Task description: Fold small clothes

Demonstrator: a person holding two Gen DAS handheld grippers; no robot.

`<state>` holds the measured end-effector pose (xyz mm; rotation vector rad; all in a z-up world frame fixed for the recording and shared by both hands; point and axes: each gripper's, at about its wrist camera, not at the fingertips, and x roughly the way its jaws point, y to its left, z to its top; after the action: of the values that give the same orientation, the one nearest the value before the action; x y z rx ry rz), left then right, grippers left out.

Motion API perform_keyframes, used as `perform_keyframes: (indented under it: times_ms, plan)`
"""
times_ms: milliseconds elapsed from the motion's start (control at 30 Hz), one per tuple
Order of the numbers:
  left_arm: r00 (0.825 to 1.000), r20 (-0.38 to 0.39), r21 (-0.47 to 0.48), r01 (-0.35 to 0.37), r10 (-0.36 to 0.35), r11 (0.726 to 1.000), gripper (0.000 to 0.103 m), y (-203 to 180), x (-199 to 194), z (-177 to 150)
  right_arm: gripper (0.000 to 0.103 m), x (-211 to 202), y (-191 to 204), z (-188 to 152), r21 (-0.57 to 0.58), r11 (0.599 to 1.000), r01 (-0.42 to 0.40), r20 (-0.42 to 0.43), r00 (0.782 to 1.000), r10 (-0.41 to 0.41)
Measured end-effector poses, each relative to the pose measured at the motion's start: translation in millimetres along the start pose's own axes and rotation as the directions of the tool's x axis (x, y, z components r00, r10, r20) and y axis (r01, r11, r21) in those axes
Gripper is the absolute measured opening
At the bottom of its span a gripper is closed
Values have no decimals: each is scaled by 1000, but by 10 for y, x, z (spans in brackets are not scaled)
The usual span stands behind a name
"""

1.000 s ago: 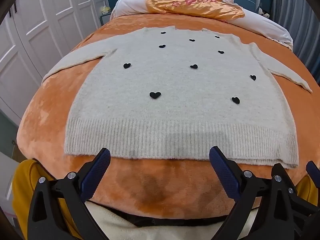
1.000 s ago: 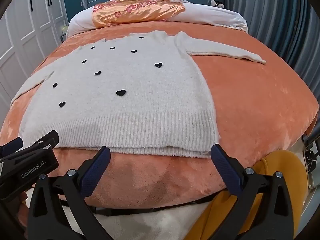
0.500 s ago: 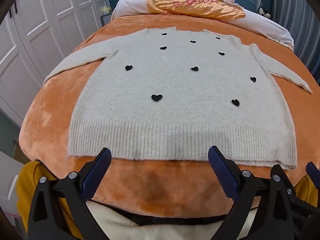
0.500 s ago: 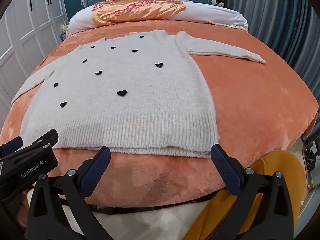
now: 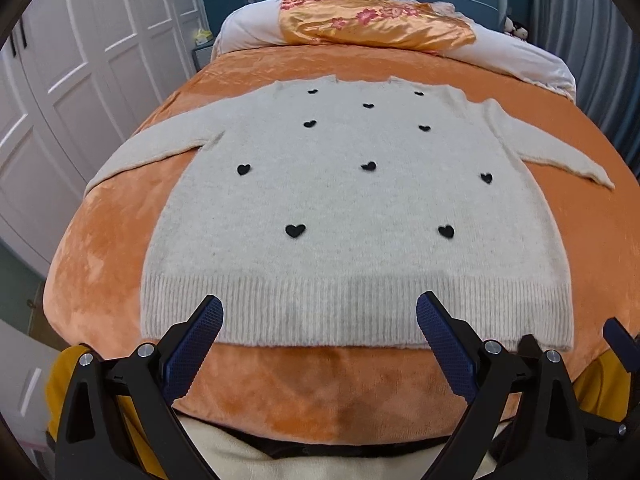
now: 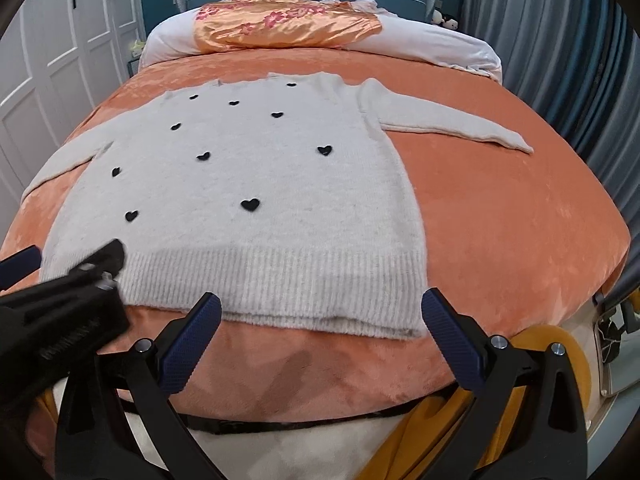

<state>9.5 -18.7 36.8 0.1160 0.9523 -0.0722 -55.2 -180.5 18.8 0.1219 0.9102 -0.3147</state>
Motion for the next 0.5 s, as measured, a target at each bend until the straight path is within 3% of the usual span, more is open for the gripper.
perform_keyframes:
  times_ms: [167,500]
  plan:
    - [1000,-10,-13,-13,13,1000,95,56,44,51,98,-21,-152,92,51,999,-3,5,1000,3]
    - [999,-30,-11,-26,26,1000,95,75,108,48,98,-24,-1,131,10,1000,-21,6,1000,21]
